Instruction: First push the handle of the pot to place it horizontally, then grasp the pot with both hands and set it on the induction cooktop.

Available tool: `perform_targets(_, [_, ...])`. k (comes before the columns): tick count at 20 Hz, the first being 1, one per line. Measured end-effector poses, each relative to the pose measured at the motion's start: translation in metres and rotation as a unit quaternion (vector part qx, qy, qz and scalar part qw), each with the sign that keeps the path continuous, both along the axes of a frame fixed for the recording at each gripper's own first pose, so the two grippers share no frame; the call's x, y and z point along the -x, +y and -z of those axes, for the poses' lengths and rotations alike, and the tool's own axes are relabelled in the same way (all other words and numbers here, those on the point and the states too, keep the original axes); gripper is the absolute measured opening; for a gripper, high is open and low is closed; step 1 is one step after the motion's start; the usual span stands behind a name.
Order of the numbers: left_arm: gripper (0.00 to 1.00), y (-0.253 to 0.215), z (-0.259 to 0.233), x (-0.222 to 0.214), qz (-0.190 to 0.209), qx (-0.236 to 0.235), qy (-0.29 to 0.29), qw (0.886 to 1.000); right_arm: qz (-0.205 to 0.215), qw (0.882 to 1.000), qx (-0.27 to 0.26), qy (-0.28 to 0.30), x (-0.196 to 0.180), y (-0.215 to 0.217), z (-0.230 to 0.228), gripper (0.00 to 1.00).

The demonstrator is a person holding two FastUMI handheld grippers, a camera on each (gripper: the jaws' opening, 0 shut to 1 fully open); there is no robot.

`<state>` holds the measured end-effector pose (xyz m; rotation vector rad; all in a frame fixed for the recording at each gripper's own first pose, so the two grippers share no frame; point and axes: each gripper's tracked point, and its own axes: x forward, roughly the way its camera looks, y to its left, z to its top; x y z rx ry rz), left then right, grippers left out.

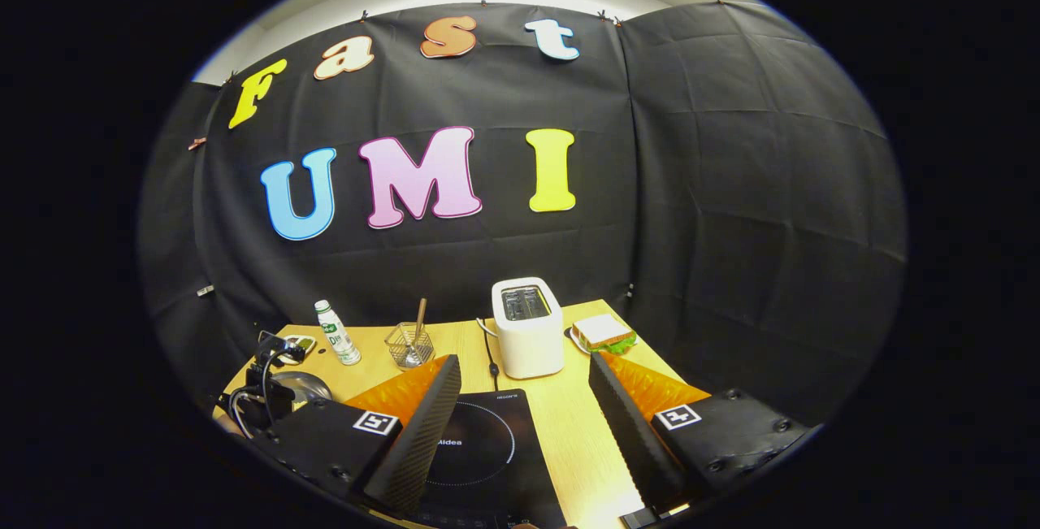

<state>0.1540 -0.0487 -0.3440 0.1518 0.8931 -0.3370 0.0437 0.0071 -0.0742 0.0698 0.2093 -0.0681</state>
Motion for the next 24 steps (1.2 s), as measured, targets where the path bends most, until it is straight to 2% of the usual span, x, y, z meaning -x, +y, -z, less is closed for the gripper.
perform_targets(7, [0.05, -0.001, -0.001, -0.012, -0.002, 0.004, -0.005, 1.000, 0.000, 1.000, 0.003, 0.001, 0.002, 0.002, -0.001, 0.99])
perform_targets(10, [0.05, 0.002, -0.006, -0.009, -0.020, 0.015, -0.015, 1.000, 0.000, 1.000, 0.006, 0.000, 0.005, 0.005, -0.001, 0.99])
perform_targets(13, [0.05, 0.006, -0.015, 0.010, -0.047, 0.041, -0.023, 0.998, -0.010, 1.000, 0.011, 0.005, 0.009, 0.016, 0.001, 0.99])
perform_targets(19, [0.07, 0.035, -0.029, 0.065, -0.063, 0.060, -0.048, 0.995, -0.043, 0.999, 0.014, 0.015, 0.017, 0.053, 0.010, 0.99])
perform_targets(20, [0.03, 0.043, -0.032, 0.076, -0.069, 0.065, -0.055, 0.994, -0.048, 0.999, 0.012, 0.020, 0.020, 0.059, 0.012, 0.99])
perform_targets(21, [0.12, 0.052, -0.035, 0.085, -0.082, 0.067, -0.063, 0.992, -0.053, 0.998, 0.010, 0.023, 0.021, 0.066, 0.014, 0.99])
perform_targets(23, [0.20, 0.064, -0.038, 0.108, -0.105, 0.083, -0.072, 0.988, -0.065, 0.997, 0.009, 0.030, 0.023, 0.081, 0.018, 0.99])
perform_targets(24, [0.27, 0.070, -0.038, 0.119, -0.116, 0.089, -0.077, 0.986, -0.072, 0.997, 0.010, 0.035, 0.025, 0.089, 0.022, 0.99])
